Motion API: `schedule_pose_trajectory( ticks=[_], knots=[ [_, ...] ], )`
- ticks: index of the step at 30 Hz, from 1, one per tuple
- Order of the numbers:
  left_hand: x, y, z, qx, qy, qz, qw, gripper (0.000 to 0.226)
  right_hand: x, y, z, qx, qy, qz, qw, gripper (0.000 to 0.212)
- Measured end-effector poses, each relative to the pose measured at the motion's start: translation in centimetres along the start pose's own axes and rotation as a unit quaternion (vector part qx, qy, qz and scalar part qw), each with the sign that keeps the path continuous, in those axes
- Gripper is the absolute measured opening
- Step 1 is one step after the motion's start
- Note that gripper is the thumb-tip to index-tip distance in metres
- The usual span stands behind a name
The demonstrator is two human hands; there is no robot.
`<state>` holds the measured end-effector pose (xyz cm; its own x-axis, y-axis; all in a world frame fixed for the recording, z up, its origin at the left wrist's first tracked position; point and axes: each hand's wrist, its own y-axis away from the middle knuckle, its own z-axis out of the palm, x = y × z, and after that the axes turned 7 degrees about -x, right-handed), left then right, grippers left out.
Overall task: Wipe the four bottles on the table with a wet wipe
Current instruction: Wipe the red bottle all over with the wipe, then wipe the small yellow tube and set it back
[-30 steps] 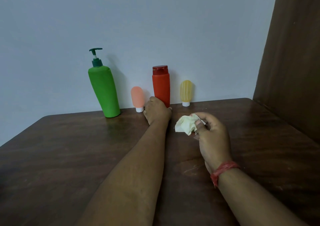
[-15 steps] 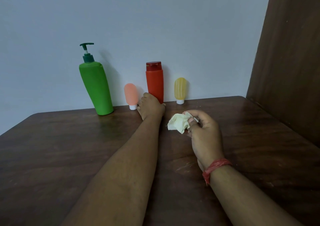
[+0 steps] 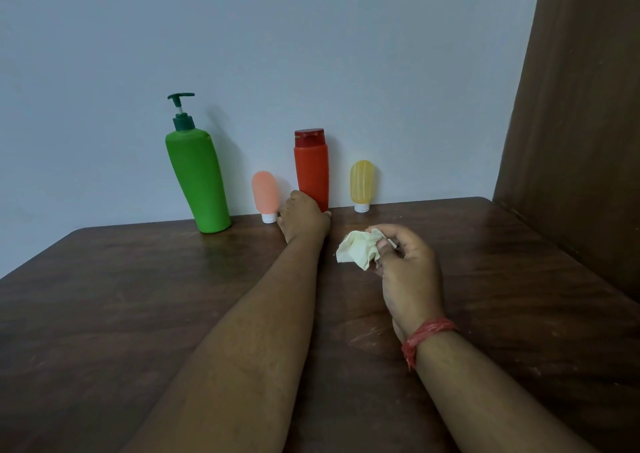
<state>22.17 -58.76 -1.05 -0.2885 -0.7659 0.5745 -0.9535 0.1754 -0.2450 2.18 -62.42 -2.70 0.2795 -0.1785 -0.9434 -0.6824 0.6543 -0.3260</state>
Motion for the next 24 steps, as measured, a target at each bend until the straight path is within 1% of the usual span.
schedule_pose_trajectory(
  ticks=[5,10,12,14,15,17,19,21,24],
  knots=[
    [0.1,0.1,-0.1,-0.015,0.016,0.004,1.000,0.066,-0.1,-0.1,-0.1,0.002,0.000,0.011,1.000,0.031],
    [0.3,0.7,-0.3,-0.012,0.022,-0.010,1.000,0.076,-0.1,-0.2,-0.1,0.005,-0.001,0.016,1.000,0.031],
    [0.3,1.2,-0.4,-0.003,0.012,-0.017,1.000,0.077,-0.3,-0.1,-0.2,0.005,-0.020,0.021,1.000,0.032],
    [0.3,1.7,-0.5,0.011,0.010,-0.011,1.000,0.070,-0.6,0.0,-0.4,0.013,-0.065,0.034,0.997,0.032],
    [0.3,2.1,-0.5,0.011,0.013,0.001,1.000,0.062,-0.8,0.0,-0.5,0.021,-0.097,0.041,0.994,0.032],
    [0.5,2.9,-0.4,-0.009,0.009,0.042,0.999,0.041,-1.2,-0.3,-1.0,0.056,-0.162,0.056,0.984,0.031],
    [0.9,3.6,-0.2,-0.026,-0.011,0.084,0.996,0.030,-1.5,-0.8,-1.5,0.095,-0.221,0.069,0.968,0.031],
    [1.5,4.0,0.0,-0.033,-0.019,0.118,0.992,0.029,-1.8,-1.2,-2.0,0.127,-0.272,0.074,0.951,0.032],
    [2.3,3.8,0.4,-0.025,-0.030,0.148,0.988,0.032,-2.1,-1.5,-2.5,0.151,-0.296,0.075,0.940,0.034]
  ],
)
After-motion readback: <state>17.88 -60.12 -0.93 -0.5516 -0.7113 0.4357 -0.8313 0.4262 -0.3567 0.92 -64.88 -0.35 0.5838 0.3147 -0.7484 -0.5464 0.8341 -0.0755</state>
